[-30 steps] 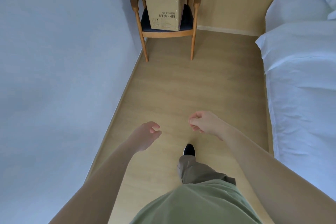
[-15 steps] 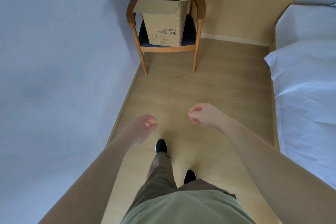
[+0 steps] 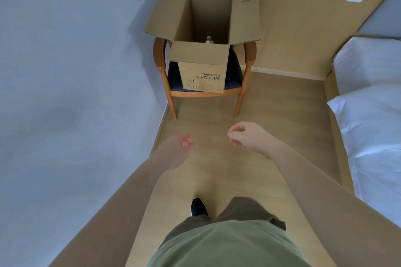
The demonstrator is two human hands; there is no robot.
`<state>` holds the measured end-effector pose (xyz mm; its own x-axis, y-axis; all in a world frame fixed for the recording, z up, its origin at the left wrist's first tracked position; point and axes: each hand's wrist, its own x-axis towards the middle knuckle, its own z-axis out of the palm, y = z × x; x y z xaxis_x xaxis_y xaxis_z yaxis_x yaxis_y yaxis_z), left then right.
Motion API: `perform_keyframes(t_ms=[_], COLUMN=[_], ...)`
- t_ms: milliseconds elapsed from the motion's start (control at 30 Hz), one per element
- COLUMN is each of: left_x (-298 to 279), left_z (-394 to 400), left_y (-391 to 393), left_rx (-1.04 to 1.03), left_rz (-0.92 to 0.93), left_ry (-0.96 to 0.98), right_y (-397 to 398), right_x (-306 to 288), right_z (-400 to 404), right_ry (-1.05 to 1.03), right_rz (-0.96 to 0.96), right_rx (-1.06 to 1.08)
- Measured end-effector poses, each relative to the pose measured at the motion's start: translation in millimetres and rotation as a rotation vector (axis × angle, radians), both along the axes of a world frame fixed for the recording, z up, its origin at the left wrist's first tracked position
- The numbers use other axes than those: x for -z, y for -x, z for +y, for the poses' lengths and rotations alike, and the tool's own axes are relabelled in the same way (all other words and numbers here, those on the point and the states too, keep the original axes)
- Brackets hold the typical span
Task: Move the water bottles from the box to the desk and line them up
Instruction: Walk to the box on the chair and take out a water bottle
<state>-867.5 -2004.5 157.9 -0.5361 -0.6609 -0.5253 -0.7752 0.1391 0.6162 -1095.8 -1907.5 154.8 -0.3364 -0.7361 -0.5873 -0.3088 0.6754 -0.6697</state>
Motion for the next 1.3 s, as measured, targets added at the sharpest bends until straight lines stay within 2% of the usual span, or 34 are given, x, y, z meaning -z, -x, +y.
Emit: perform_keyframes(t_ms=[367, 533, 733, 933, 1300], left_x=[-11.8, -13.9, -30.9, -28.8, -7.0], left_z=[-147.3, -217.3, -303.7, -363.9, -454.5], left_y=[59.5, 106.7, 171.2, 219.3, 255.2], left_rx=[-0.014, -0.056, -0.038, -0.052, -0.028], left_rz=[0.069, 0.126, 0.097, 0.113, 0.081], left_ry=[0.020, 0.019, 0.057, 0.068, 0.004], right_y=[51.8, 94.7, 155.1, 197.7, 220.7], right_x=[-9.6, -13.2, -23.9, -22.5, -3.7], right_z=[-139.2, -222.4, -304.6, -359.5, -444.9], right_ry=[0.017, 0.089, 0.107, 0.109, 0.055], right_rz=[0.043, 0.113, 0.089, 0.095, 0.077], right_rx=[-0.009, -0.074, -0.081, -0.033, 0.043])
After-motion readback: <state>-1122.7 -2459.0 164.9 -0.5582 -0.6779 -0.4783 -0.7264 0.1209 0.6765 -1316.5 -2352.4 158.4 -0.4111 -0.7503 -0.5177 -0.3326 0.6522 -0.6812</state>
